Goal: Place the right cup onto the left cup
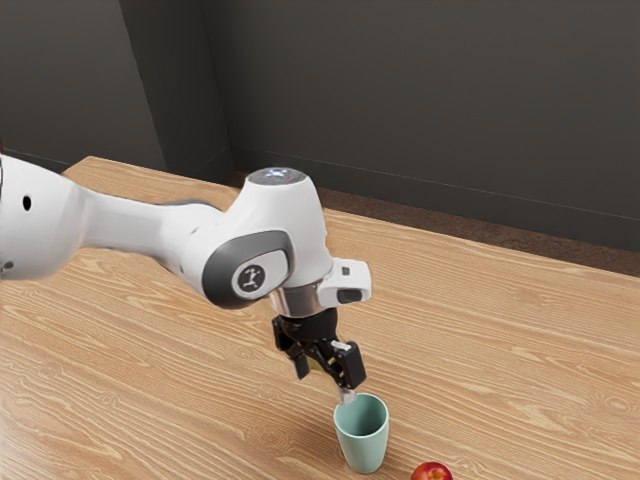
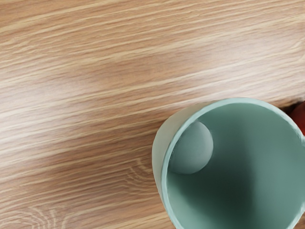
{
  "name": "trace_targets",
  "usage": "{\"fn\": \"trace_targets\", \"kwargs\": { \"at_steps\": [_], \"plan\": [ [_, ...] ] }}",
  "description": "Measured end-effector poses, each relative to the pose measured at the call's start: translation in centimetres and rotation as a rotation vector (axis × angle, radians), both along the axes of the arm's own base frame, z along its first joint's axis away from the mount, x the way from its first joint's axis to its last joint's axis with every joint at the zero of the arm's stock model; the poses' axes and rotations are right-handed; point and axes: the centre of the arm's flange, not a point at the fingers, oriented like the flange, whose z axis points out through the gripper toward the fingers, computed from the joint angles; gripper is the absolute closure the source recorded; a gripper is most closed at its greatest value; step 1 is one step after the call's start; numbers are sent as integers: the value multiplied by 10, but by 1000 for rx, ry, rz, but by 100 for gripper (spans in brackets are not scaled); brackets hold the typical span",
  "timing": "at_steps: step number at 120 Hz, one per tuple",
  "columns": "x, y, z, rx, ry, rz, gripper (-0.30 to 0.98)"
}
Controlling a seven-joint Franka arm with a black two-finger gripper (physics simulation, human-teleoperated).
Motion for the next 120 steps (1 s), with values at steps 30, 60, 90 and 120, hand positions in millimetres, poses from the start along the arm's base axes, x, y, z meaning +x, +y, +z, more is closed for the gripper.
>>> {"fn": "trace_targets", "kwargs": {
  "at_steps": [30,60,90,120],
  "plan": [
    [12,20,-28,-1,15,84,0],
    [2,3,-36,0,16,71,0],
    [4,-1,-51,0,23,82,20],
    [3,-13,-52,-6,-4,64,65]
  ]
}}
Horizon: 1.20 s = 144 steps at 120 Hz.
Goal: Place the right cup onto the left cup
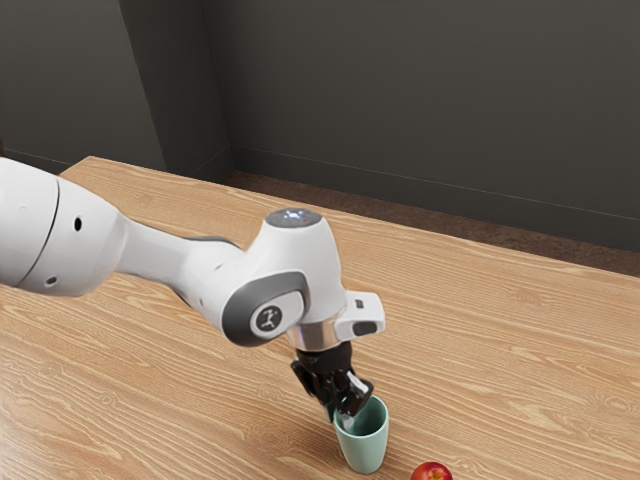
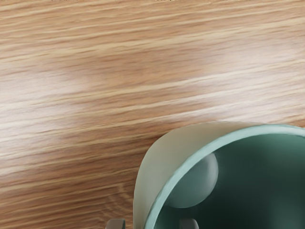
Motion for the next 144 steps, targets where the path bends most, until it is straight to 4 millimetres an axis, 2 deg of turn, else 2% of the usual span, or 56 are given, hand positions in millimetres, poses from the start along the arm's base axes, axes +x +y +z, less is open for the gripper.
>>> {"fn": "trace_targets", "kwargs": {
  "at_steps": [24,43,59,75,83,90,97,108,116,123,136,144],
  "plan": [
    [2,-4,-1,-9,-22,3,74],
    [-1,-6,11,-14,-49,1,77],
    [-2,-3,41,-22,-96,7,78],
    [0,12,81,-20,-129,26,78],
    [7,23,100,-24,-138,38,78],
    [22,43,119,-27,-145,68,78],
    [39,74,136,-29,-151,118,79],
    [60,134,151,-22,-151,200,79],
    [67,160,162,-15,-153,224,79],
    [66,165,168,-9,-149,212,79],
    [66,152,179,-5,-150,159,79],
    [68,152,181,1,-148,142,79]
  ]
}}
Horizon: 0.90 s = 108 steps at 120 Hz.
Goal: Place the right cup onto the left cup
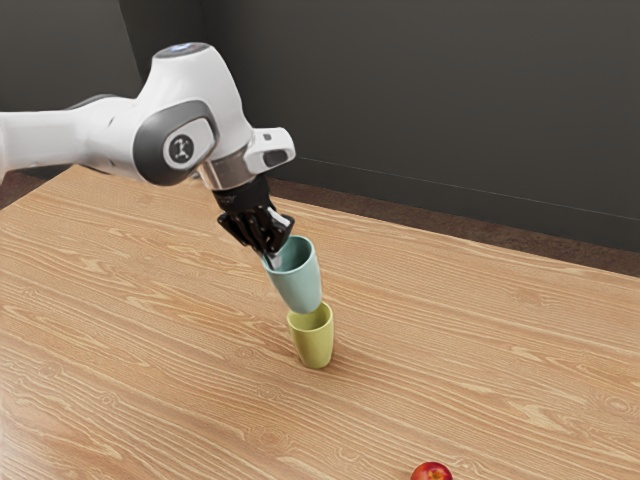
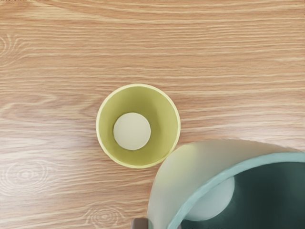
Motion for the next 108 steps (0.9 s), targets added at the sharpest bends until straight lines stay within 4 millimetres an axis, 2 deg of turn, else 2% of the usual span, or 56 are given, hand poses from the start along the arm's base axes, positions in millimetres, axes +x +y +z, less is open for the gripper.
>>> {"fn": "trace_targets", "kwargs": {
  "at_steps": [12,49,57,78,108],
  "plan": [
    [9,8,-1,14,4,-6,79],
    [38,42,-26,42,38,17,79],
    [43,38,-29,44,38,7,79],
    [50,12,-41,52,49,-48,79],
    [55,23,-51,57,61,-41,79]
  ]
}}
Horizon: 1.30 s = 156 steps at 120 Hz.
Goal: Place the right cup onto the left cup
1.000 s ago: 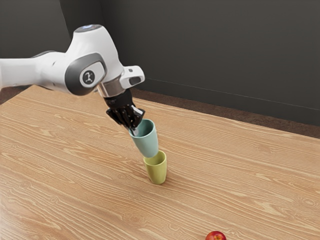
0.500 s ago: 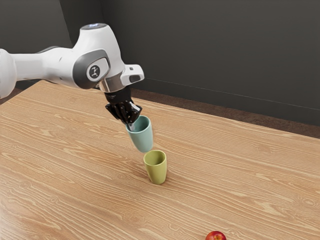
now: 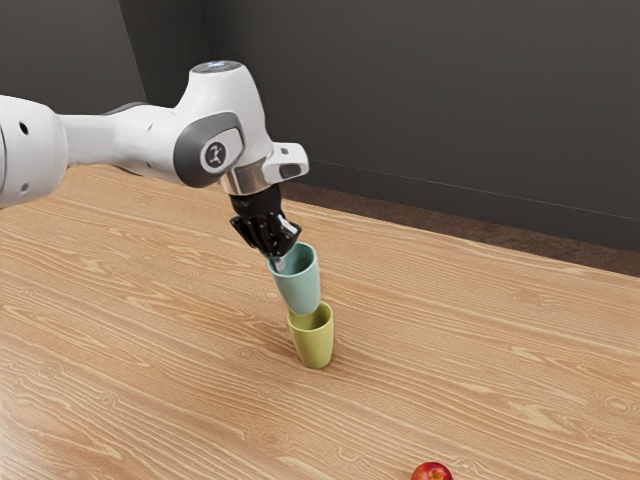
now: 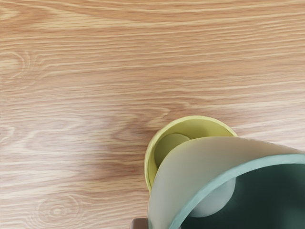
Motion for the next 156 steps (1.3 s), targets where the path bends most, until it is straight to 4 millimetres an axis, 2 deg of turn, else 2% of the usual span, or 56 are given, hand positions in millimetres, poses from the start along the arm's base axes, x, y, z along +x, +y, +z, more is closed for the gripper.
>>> {"fn": "trace_targets", "kwargs": {
  "at_steps": [53,88,95,112,125,138,156],
  "plan": [
    [13,-2,-24,7,30,-11,79],
    [17,-4,-51,5,72,-7,77],
    [17,-3,-53,3,76,-6,72],
    [17,-3,-54,-2,77,-7,41],
    [17,-3,-49,-4,71,-9,24],
    [16,5,-36,-5,53,0,15],
    [8,12,-4,-14,20,3,7]
  ]
}}
